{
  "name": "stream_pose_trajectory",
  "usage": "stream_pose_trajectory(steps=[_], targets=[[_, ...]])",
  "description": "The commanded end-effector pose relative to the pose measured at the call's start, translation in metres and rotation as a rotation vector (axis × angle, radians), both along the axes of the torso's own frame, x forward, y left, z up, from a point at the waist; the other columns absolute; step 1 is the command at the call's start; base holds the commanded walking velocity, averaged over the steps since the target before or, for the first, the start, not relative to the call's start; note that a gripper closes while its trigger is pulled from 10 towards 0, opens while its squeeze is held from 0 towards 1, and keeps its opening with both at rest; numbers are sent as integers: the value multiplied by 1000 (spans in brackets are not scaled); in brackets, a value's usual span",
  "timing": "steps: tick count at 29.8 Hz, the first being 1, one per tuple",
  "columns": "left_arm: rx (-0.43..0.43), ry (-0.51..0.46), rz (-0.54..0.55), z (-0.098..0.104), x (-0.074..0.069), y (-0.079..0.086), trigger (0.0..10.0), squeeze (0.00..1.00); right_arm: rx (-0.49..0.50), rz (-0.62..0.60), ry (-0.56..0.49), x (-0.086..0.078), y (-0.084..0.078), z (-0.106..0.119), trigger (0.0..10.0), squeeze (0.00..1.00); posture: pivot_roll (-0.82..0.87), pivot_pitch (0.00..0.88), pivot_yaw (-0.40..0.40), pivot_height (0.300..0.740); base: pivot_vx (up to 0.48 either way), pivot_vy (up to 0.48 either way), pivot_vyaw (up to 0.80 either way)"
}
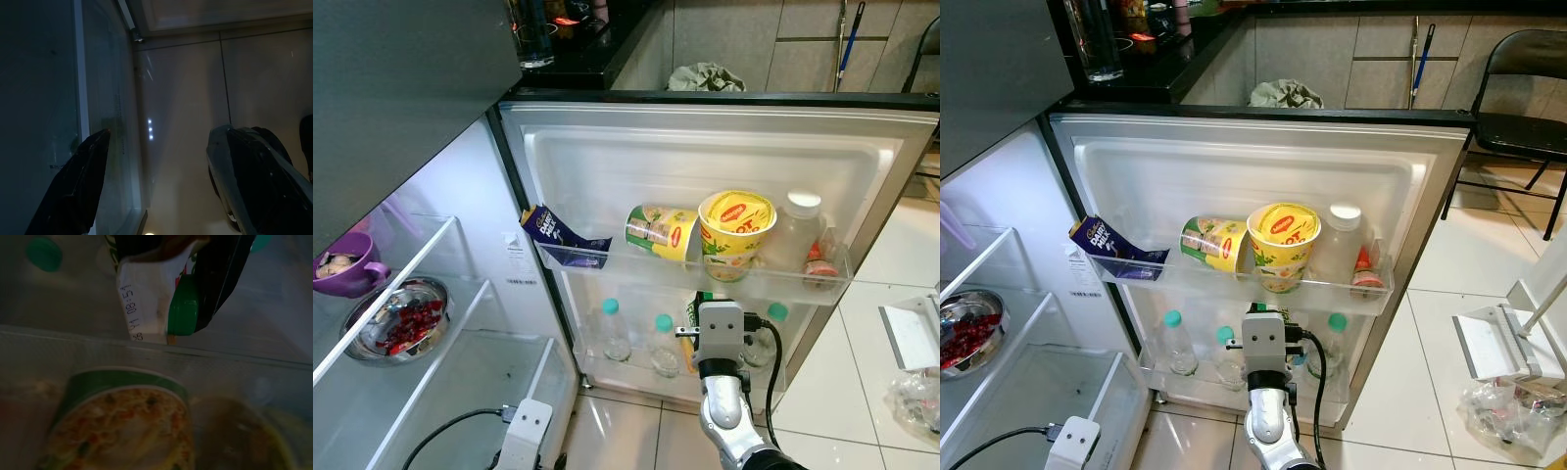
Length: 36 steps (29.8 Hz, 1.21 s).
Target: Restocking fridge
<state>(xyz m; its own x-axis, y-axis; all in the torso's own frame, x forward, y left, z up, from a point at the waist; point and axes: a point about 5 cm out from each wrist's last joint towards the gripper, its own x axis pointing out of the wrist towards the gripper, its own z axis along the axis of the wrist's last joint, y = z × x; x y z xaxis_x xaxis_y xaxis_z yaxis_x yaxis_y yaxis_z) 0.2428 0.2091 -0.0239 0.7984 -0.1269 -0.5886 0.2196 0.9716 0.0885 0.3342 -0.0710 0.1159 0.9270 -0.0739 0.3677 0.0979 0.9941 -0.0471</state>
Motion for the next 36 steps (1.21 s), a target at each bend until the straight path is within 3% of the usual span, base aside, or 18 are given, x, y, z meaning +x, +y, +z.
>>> stream_pose_trajectory(steps=[1,6,11,12,13,14,15,16,25,26,27,29,36], targets=[[17,36,9,-6,-8,5,10000,0,30,-14,8,1,9,3,10000,0,-13,238,54,626,0,0,0],[17,34,11,-6,-8,5,10000,0,15,-29,69,4,8,-2,10000,0,-13,237,53,626,0,0,0],[17,33,14,-6,-9,5,10000,0,6,-7,54,3,9,-2,10000,0,-11,235,49,626,0,0,0],[17,33,14,-6,-9,5,10000,0,3,-3,46,2,10,-1,10000,275,-11,235,49,626,0,0,0],[17,33,14,-6,-9,5,10000,0,3,-3,46,2,10,-1,10000,275,-11,235,49,626,0,0,0],[18,33,15,-6,-9,5,10000,0,1,-1,41,2,10,-1,10000,522,-10,235,48,626,0,0,0],[18,33,16,-6,-9,5,10000,0,0,-1,39,2,10,-1,10000,584,-10,234,47,626,0,0,0],[18,33,16,-6,-10,6,10000,0,-5,-2,35,2,10,0,10000,1000,-10,233,47,626,0,0,0],[20,34,15,-7,-10,6,10000,0,-19,-12,49,0,10,-4,10000,1000,-10,227,47,626,0,0,0],[20,34,15,-7,-10,6,10000,0,-29,-13,53,0,10,-5,10000,224,-11,225,48,626,0,0,0],[20,34,15,-7,-10,6,10000,0,-29,-13,53,0,10,-5,10000,224,-11,225,48,626,0,0,0],[21,34,14,-6,-9,6,10000,0,-51,-22,70,0,9,-8,10000,0,-11,224,48,626,0,0,0],[23,32,15,-6,-9,6,10000,0,-56,-41,57,2,5,-5,10000,0,-10,216,41,626,0,0,0]])
